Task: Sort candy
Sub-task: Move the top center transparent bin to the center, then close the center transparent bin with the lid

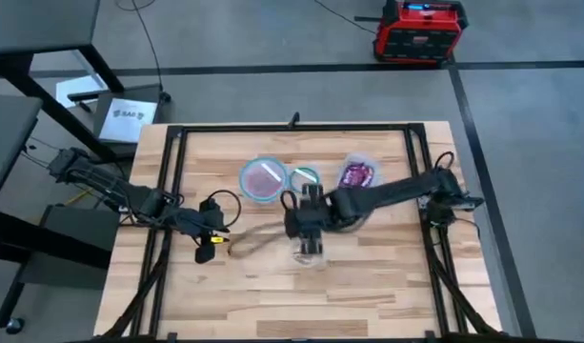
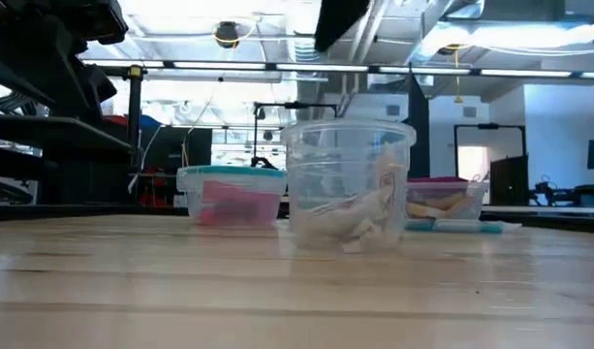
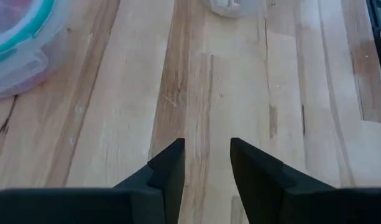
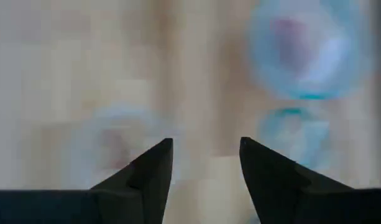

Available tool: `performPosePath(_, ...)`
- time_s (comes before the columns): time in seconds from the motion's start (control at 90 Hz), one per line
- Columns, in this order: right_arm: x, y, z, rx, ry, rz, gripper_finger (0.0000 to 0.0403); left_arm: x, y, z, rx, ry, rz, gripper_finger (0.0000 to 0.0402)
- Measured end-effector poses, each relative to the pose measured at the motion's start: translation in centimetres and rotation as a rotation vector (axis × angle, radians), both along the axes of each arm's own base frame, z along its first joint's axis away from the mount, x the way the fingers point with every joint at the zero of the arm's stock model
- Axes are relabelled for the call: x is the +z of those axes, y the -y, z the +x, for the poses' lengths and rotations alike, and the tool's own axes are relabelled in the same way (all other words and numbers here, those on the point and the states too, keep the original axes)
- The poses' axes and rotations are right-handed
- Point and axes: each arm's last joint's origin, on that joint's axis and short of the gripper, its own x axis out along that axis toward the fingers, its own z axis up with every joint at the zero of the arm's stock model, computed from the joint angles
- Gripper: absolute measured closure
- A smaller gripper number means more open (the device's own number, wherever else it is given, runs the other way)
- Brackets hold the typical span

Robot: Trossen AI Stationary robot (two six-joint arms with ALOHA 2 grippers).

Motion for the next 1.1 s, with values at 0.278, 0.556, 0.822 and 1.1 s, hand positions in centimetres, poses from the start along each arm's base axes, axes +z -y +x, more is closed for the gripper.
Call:
performPosePath(0.278, -7.9, 5.6, 2.1, -0.171, 0.126, 0.006, 0.0243, -0.2, 0.4, -0.3, -0.024, -0.022, 0.005, 0.0289)
performPosePath(0.556, -12.9, 6.1, 0.7, -0.223, 0.139, -0.042, 0.0248, -0.3, 0.5, -0.5, -0.045, -0.042, 0.027, 0.0289)
performPosePath(0.822, -15.5, 7.1, -0.1, -0.225, 0.178, -0.066, 0.0248, -0.3, 0.5, -0.5, -0.045, -0.04, 0.027, 0.0289)
performPosePath(1.1, -17.1, 8.7, -0.8, -0.217, 0.205, -0.033, 0.0248, -0.3, 0.4, -0.5, -0.043, -0.038, 0.034, 0.0289)
